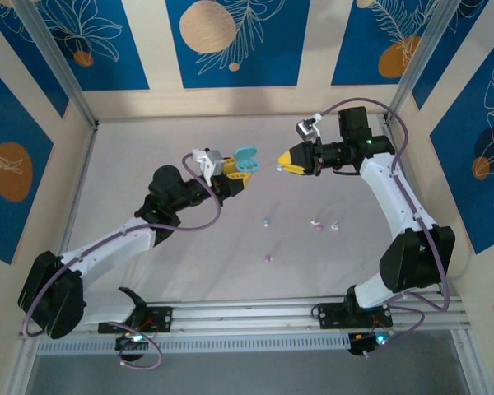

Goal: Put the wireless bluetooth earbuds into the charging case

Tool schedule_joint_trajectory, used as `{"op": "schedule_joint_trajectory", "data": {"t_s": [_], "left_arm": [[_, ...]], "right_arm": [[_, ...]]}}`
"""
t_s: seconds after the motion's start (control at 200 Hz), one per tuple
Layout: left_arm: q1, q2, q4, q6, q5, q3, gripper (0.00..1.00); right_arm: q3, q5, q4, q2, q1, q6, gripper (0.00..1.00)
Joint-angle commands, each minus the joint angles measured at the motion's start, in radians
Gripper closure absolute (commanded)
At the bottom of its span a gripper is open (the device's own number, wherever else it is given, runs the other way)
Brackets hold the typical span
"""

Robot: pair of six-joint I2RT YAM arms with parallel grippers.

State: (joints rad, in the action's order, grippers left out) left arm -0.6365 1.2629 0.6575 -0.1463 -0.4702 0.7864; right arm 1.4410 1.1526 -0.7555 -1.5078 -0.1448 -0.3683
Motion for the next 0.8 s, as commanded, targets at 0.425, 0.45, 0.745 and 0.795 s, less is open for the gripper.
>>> {"op": "schedule_joint_trajectory", "data": {"t_s": [0.425,0.45,0.745,0.795], "left_arm": [[-0.016,0.032,0.043,0.023,-0.045,0.037,0.75],[-0.016,0.033,0.045,0.022,-0.047,0.037,0.75],[-0.022,0.043,0.093,0.007,-0.119,0.049,0.75],[-0.022,0.046,0.092,0.002,-0.13,0.056,0.75]], "right_arm": [[0.101,-0.098,0.038,0.047,-0.063,-0.149,0.77],[0.102,-0.094,0.039,0.048,-0.067,-0.143,0.77],[0.101,-0.15,0.059,0.053,-0.11,-0.082,0.76],[0.101,-0.158,0.068,0.054,-0.116,-0.079,0.77]]}}
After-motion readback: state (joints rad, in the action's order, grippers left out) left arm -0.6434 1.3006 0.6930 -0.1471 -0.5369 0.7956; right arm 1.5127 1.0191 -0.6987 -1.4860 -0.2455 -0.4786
